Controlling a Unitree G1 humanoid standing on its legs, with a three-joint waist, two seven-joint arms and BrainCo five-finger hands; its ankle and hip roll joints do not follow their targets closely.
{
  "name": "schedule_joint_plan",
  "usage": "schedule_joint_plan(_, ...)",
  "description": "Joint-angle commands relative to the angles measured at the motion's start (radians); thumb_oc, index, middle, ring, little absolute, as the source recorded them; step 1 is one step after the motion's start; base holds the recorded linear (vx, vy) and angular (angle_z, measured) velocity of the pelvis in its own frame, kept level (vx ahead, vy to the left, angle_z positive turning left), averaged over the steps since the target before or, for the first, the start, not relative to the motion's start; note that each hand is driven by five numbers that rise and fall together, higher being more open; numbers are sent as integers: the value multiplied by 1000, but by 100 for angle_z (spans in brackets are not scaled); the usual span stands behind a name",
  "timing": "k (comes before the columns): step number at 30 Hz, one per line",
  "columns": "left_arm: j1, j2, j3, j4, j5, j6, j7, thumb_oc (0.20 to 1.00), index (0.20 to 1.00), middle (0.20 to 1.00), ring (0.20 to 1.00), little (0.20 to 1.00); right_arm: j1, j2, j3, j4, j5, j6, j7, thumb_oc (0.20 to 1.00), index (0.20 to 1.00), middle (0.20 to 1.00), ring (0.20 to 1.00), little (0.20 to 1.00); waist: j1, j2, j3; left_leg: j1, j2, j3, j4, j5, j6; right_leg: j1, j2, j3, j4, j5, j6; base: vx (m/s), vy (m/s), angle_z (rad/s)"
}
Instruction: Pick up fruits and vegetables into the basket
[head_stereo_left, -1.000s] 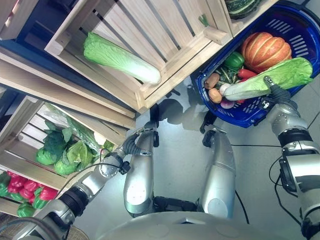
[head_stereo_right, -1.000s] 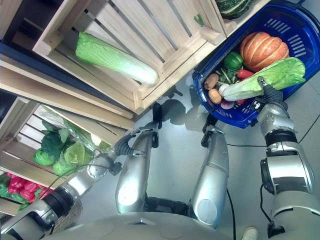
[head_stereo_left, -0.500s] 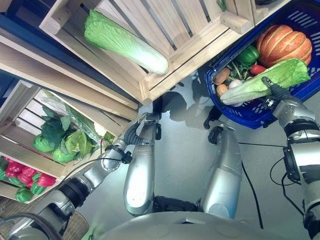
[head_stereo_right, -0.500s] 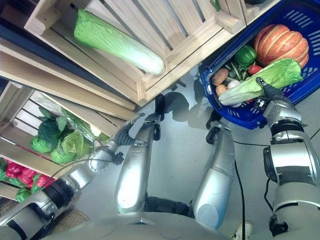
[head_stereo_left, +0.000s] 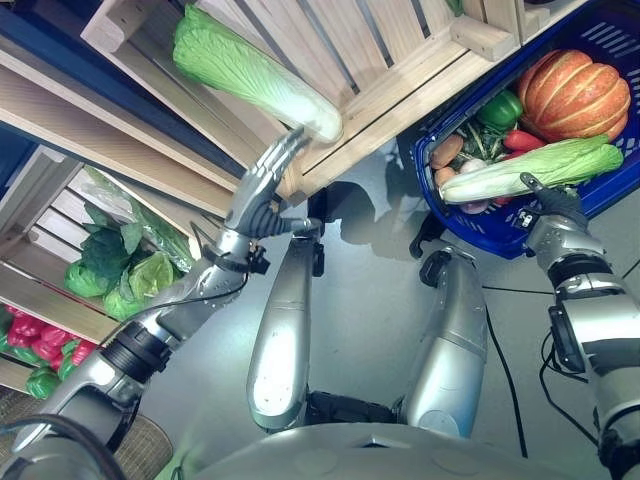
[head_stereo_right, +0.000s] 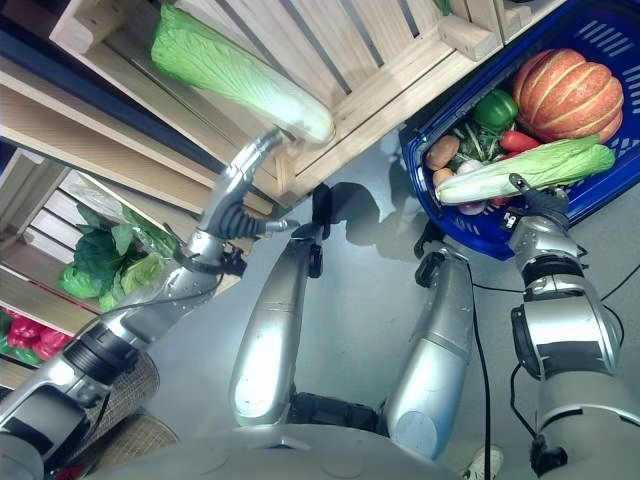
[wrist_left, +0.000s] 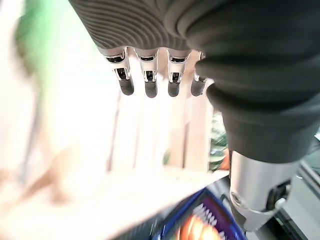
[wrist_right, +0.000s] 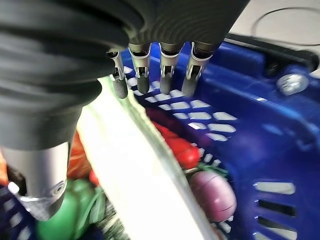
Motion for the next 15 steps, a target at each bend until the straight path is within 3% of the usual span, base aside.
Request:
schedule_joint_plan(1, 26, -11, 52, -117, 102, -31, 90, 1000, 1000, 1000, 1000, 1000, 130, -34, 3, -113, -46, -100, -70, 1000, 1000, 1000, 1000, 1000, -59, 85, -45, 65, -6, 45, -64, -82, 81, 88, 58, 8, -9, -85, 59, -14, 71, -5)
schedule_joint_plan(5, 28, 19, 114, -142, 150, -33, 143, 1000, 1000, 1000, 1000, 1000, 260, 4, 7, -285, -106, -157, -115, 1000, 1000, 1000, 1000, 1000, -92, 67, -45, 123, 0, 60, -100, -76, 72, 139, 67, 17, -49, -79, 68, -27, 66, -13)
schedule_joint_plan(6, 23, 26, 128, -146, 163, -30, 154, 1000, 1000, 1000, 1000, 1000, 271, 5, 10, -323, -112, -154, -126, 1000, 1000, 1000, 1000, 1000, -95, 66, -45, 109, 5, 70, -115, -46, 77, 127, 68, 5, -68, -48, 58, -75, 56, -20)
schedule_joint_plan(11, 16, 89, 217, -189, 296, 17, 241, 1000, 1000, 1000, 1000, 1000, 450, 21, -3, -599, -235, -204, -154, 1000, 1000, 1000, 1000, 1000, -152, 52, -45, 186, 16, 93, -164, -33, 61, 186, 72, 33, -121, -30, 77, -11, 89, -18)
schedule_joint_plan(13, 8, 144, 267, -196, 366, 79, 296, 1000, 1000, 1000, 1000, 1000, 541, 18, -39, -739, -271, -245, -142, 1000, 1000, 1000, 1000, 1000, -187, 52, -45, 231, 16, 105, -184, -28, 52, 215, 70, 52, -133, -29, 86, 26, 167, -19)
schedule_joint_plan(15, -14, 178, 279, -187, 402, 147, 287, 1000, 1000, 1000, 1000, 1000, 574, 18, -53, -798, -286, -268, -144, 1000, 1000, 1000, 1000, 1000, -211, 53, -45, 252, 17, 113, -189, -29, 48, 228, 67, 63, -136, -30, 90, 31, 166, -16)
